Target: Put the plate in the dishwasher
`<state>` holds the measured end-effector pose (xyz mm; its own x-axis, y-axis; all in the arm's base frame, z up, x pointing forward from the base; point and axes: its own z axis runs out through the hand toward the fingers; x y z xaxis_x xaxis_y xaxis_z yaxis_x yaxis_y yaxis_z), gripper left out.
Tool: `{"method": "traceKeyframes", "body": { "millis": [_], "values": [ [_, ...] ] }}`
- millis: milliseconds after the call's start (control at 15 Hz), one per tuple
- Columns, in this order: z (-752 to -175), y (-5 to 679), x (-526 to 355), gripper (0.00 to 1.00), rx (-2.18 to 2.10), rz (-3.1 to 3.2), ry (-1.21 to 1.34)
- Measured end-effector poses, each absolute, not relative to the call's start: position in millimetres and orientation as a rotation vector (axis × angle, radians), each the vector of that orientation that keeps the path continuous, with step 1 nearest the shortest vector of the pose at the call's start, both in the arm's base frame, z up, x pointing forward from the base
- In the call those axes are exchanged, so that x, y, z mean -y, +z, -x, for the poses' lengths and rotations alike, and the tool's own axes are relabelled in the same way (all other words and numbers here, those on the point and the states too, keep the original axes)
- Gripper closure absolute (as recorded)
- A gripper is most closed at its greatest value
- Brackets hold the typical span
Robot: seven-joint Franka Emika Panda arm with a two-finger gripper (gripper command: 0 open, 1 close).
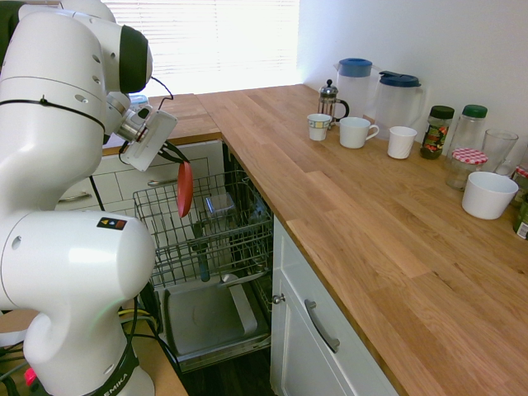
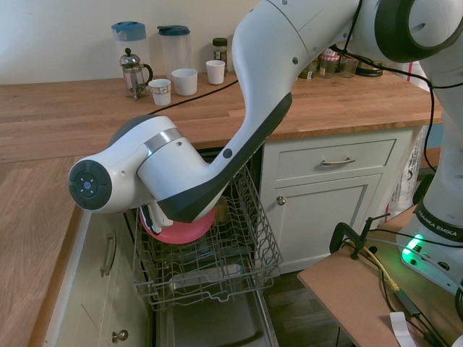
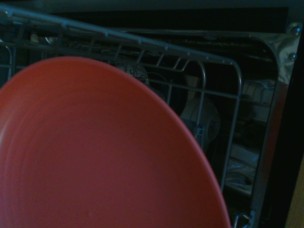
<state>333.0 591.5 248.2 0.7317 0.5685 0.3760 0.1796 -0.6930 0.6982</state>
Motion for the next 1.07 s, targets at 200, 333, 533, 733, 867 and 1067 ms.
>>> {"method": "traceKeyframes", "body": {
  "millis": [200,333,533,733,867,1067],
  "values": [
    [-327,249,-594,1.00,-0.544,-2.265,0.777],
    [-317,247,-598,1.00,-0.539,-2.251,0.773],
    [-306,231,-606,1.00,-0.528,-2.238,0.771],
    [-300,215,-611,1.00,-0.498,-2.219,0.779],
    [-297,207,-614,1.00,-0.483,-2.217,0.789],
    [-291,196,-616,1.00,-0.475,-2.214,0.798]
  ]
}}
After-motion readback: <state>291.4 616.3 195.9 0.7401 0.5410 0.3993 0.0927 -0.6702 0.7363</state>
